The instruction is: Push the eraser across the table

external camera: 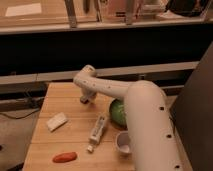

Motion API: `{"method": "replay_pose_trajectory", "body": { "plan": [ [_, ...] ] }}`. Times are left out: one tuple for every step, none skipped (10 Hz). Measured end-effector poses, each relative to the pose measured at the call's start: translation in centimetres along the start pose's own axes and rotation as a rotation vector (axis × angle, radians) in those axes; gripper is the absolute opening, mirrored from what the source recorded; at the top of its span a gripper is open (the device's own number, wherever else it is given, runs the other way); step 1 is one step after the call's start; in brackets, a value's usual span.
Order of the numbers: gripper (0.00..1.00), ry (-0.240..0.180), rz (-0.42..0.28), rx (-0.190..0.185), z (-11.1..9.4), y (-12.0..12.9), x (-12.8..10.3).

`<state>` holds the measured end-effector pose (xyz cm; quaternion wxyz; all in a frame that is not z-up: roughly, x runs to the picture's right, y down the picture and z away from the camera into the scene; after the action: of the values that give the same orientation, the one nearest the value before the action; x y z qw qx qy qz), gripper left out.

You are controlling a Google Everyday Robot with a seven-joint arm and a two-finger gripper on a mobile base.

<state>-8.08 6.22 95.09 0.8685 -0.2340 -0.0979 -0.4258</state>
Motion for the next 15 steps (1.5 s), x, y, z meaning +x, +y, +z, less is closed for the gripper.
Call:
{"method": "replay_pose_trajectory", "body": {
  "plan": [
    [0.00,0.015,-0.013,0.006,0.0,-0.5,0.0],
    [0.00,0.023,-0.024,0.012,0.0,-0.8,-0.1],
    [0.00,0.028,-0.038,0.019,0.1,-1.1,-0.1],
    [0.00,0.037,-0.062,0.032,0.1,-1.5,-0.1],
    [0.00,0.042,-0.076,0.038,0.1,-1.7,-0.1],
    [0.00,0.050,-0.095,0.046,0.1,-2.1,-0.1],
    [0.00,0.061,-0.120,0.056,0.1,-2.6,-0.2],
    [0.00,0.076,-0.156,0.069,-0.1,-3.2,-0.3],
    [0.00,0.085,-0.180,0.073,-0.1,-3.4,-0.2],
    [0.00,0.095,-0.209,0.080,-0.2,-3.6,0.1],
    [0.00,0.105,-0.236,0.087,-0.2,-3.8,0.5],
    [0.00,0.111,-0.248,0.089,-0.2,-3.8,0.8],
    [0.00,0.114,-0.258,0.088,-0.1,-3.9,1.0],
    [0.00,0.117,-0.277,0.085,0.1,-3.9,1.2],
    [0.00,0.116,-0.292,0.083,0.3,-4.0,1.2]
  ]
}}
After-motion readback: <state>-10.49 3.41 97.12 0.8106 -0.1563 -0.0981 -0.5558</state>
